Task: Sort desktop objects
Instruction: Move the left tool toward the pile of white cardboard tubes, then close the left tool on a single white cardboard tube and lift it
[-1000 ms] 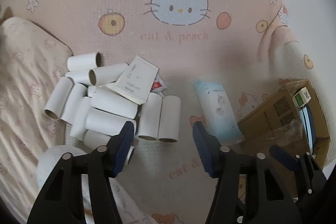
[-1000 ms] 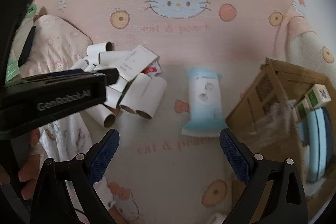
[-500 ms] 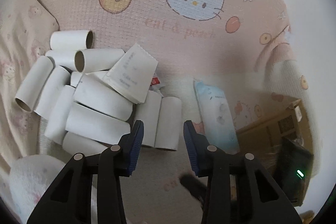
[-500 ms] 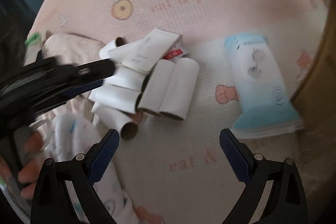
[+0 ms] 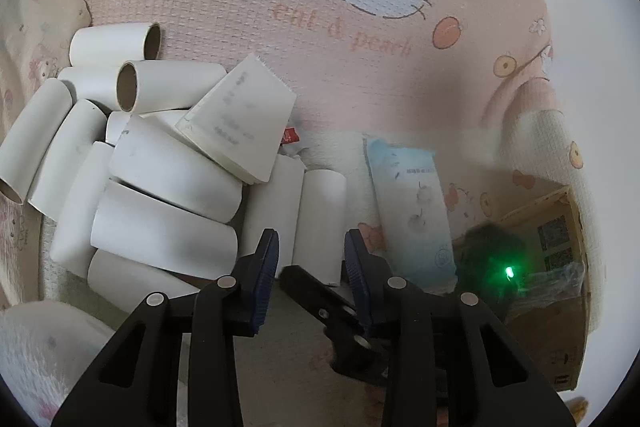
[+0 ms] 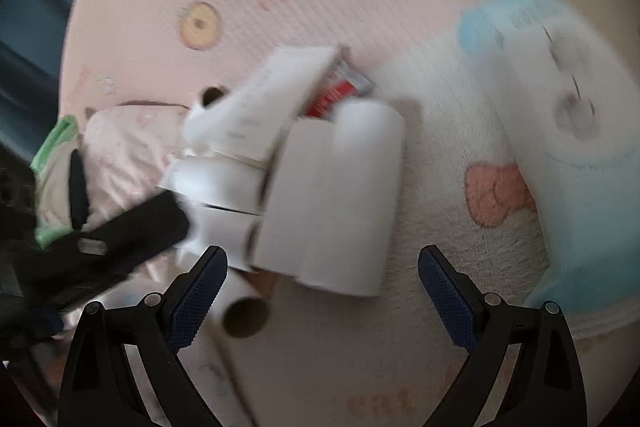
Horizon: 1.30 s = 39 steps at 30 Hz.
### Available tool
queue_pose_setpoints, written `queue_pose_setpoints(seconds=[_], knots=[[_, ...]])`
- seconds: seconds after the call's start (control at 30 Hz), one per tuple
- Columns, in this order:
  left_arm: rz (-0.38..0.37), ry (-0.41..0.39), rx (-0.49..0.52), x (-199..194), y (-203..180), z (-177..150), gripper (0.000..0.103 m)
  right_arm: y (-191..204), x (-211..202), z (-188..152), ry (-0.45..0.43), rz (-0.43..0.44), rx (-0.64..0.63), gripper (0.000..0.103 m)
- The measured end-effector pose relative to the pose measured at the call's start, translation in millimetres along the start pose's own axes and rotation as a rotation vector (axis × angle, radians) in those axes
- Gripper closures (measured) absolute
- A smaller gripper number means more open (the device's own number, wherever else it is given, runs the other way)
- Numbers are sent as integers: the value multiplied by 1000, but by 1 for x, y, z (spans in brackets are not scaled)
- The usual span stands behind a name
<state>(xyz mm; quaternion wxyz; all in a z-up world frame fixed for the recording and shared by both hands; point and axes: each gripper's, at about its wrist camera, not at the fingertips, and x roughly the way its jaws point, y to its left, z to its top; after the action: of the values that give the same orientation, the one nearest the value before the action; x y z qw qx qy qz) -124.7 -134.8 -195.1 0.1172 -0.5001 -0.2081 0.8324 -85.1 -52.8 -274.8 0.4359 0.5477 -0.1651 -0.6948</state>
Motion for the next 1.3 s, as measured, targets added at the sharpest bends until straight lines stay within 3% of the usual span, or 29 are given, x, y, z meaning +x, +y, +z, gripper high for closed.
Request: queue_pose_setpoints(seconds=[0.1, 0.23, 0.3, 0.4, 0.5, 0.6, 0.67, 0.77, 0.83, 0.93, 1.07, 1.17, 1.3], knots=[[-1, 9, -11, 3, 3, 1, 65, 1, 0, -5, -33, 13, -23, 6], [8, 39, -22, 10, 6, 3, 65, 28, 14, -10, 42, -107, -194, 3], [34, 39, -5, 10, 4, 3, 65, 35, 17, -11, 43, -119, -234, 1], [48, 25, 5, 7, 7, 8, 65, 34, 16, -7, 38, -92, -194, 2], [8, 32, -12, 9, 14, 14, 65, 25, 11, 2, 12, -46, -37, 3], [-44, 63, -45, 18, 21, 15, 65, 21, 10, 7, 7, -44, 14, 17], [-51, 78, -40, 24, 19, 17, 65, 23, 10, 7, 9, -77, -5, 31], [-103, 93, -12, 31, 10, 18, 65, 27, 11, 11, 42, -134, -59, 42], [-73, 115, 24, 43, 1, 19, 65, 21, 8, 13, 55, -144, -84, 48], [-20, 159, 72, 59, -8, 17, 65, 22, 10, 15, 80, -144, -107, 53], [-18, 226, 80, 76, -11, 14, 65, 26, 13, 16, 101, -158, -150, 56], [11, 230, 90, 81, -13, 10, 65, 26, 14, 16, 114, -154, -163, 56], [-6, 229, 80, 78, -9, 6, 65, 24, 10, 15, 132, -159, -180, 56]])
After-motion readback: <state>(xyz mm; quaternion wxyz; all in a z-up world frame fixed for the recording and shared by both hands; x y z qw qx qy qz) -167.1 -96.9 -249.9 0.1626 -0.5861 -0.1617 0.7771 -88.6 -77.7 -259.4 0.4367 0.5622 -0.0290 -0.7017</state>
